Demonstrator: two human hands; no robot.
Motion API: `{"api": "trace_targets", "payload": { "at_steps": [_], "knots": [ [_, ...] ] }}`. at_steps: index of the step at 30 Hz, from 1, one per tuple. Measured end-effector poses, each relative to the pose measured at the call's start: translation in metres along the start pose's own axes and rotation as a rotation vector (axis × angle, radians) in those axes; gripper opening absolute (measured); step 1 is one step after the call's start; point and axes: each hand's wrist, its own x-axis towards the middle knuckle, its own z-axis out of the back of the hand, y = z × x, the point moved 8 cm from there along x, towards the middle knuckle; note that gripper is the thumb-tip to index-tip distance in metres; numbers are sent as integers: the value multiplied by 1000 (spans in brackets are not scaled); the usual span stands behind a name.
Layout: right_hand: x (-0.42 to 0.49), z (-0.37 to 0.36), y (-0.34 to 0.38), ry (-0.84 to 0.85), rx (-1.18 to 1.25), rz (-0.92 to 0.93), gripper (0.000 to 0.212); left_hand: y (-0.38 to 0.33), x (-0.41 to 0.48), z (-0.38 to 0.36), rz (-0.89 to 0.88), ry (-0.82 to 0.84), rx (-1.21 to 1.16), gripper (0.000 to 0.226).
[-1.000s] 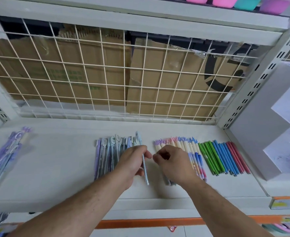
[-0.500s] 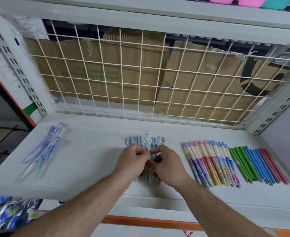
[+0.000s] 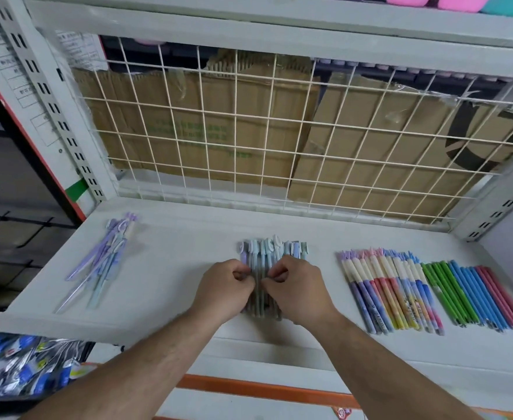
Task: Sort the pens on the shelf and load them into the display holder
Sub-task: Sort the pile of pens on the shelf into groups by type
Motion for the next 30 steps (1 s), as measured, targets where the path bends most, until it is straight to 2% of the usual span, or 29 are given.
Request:
{"api": "trace_targets", "payload": {
  "at_steps": [5, 8, 12, 17, 22, 27, 30],
  "knots": [
    [-7, 9, 4, -8, -58, 53, 8, -1, -1, 1, 12, -20, 54, 9],
    [-12, 12, 9, -5, -187, 121, 6, -2, -3, 5, 21, -59, 86, 11],
    [-15, 11, 19, -18, -382, 252, 6, -7, -12, 17, -48, -104, 247, 17],
    [-20, -8, 29, -18, -504, 377, 13, -7, -28, 40, -129, -178, 371, 26],
    [-25, -32, 42, -1, -586, 440, 18, 2, -33, 56, -183, -175, 440, 28],
    [-10, -57, 67, 5, -537, 411, 28, 15, -16, 91, -201, -218, 486, 27],
    [-4, -79, 86, 4, -522, 413, 30, 29, -1, 125, -197, -252, 590, 26]
  ]
}}
